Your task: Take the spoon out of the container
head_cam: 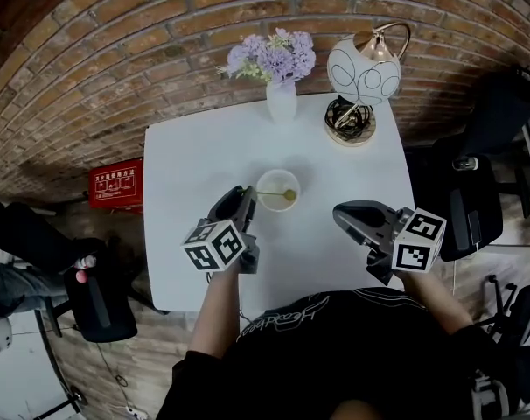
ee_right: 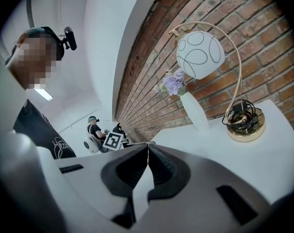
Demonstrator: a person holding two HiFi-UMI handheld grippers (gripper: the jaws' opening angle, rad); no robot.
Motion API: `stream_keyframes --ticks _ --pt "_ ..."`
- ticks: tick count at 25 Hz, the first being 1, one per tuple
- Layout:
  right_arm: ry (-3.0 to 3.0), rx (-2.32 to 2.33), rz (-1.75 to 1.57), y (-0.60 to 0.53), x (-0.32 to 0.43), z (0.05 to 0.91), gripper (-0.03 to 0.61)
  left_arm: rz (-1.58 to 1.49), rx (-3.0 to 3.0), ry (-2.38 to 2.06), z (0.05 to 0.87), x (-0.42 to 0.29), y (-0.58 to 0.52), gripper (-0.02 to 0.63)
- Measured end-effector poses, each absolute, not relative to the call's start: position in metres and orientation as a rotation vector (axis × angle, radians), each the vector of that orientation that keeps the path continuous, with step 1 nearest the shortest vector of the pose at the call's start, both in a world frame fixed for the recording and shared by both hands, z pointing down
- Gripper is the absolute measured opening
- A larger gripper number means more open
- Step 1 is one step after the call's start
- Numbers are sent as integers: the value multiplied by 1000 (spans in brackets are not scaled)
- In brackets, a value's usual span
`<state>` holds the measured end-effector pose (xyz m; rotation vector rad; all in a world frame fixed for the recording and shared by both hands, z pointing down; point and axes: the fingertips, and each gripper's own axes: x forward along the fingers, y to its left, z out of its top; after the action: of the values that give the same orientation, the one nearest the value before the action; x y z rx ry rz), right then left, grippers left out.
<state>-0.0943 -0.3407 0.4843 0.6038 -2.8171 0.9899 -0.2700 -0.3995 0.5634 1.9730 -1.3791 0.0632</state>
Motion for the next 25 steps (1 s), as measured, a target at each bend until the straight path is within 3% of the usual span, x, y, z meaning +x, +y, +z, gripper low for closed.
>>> stream_keyframes --ticks 7,25 --pt "-2807 634 972 -345 -89 491 -3 43 1935 -1377 567 -267 -401 25" --pt "-2821 727 1002 -342 -74 489 -3 -36 1899 -1393 550 -266 -397 8"
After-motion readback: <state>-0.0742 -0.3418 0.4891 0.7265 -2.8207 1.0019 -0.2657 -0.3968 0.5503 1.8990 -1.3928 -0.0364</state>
